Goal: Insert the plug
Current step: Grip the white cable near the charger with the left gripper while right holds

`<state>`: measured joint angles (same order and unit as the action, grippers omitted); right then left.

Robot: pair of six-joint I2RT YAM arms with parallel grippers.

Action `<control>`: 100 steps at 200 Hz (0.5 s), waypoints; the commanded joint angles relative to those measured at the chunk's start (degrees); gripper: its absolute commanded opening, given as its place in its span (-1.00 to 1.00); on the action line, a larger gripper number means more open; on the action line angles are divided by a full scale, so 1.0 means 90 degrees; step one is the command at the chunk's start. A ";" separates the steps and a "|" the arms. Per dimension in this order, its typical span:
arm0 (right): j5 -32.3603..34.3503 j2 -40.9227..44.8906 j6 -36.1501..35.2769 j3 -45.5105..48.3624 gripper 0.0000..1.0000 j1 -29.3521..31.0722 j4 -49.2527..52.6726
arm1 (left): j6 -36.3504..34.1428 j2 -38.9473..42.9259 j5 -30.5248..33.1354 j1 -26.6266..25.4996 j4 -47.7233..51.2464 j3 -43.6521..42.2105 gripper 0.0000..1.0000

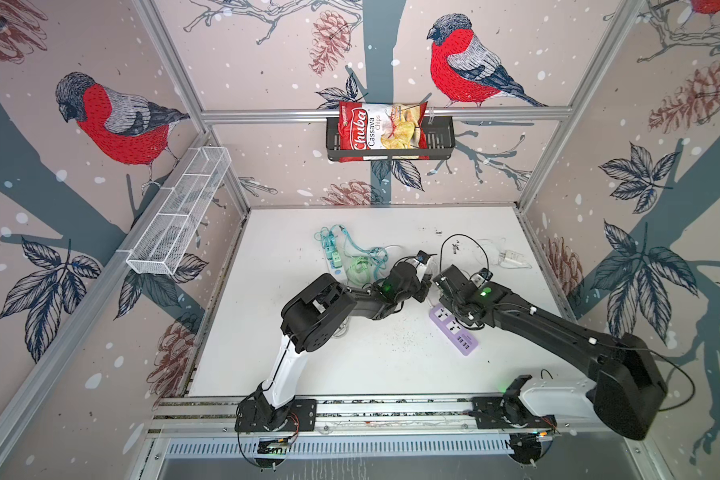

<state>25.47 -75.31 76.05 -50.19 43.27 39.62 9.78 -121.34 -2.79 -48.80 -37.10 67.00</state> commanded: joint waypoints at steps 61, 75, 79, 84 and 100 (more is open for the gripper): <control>0.1630 -0.1205 0.1759 -0.0959 -1.00 0.0815 0.1673 | 0.0146 0.0003 0.0043 0.0285 -0.0468 -0.0126 -1.00; 0.1730 -0.1450 0.1917 -0.1105 -1.00 0.0911 0.1765 | 0.0182 0.0052 -0.0003 0.0337 -0.0568 -0.0230 -1.00; 0.1722 -0.1513 0.1951 -0.1125 -1.00 0.0916 0.1771 | 0.0195 0.0063 -0.0003 0.0351 -0.0587 -0.0260 -1.00; 0.1730 -0.1588 0.1999 -0.1155 -1.00 0.0946 0.1775 | 0.0198 0.0081 -0.0003 0.0358 -0.0601 -0.0285 -1.00; 0.1782 -0.1806 0.2167 -0.1276 -1.00 0.1016 0.1865 | 0.0205 0.0131 -0.0005 0.0408 -0.0615 -0.0352 -1.00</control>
<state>37.71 -89.45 90.65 -60.18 51.64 51.88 10.79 -121.21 -2.94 -45.65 -39.68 64.58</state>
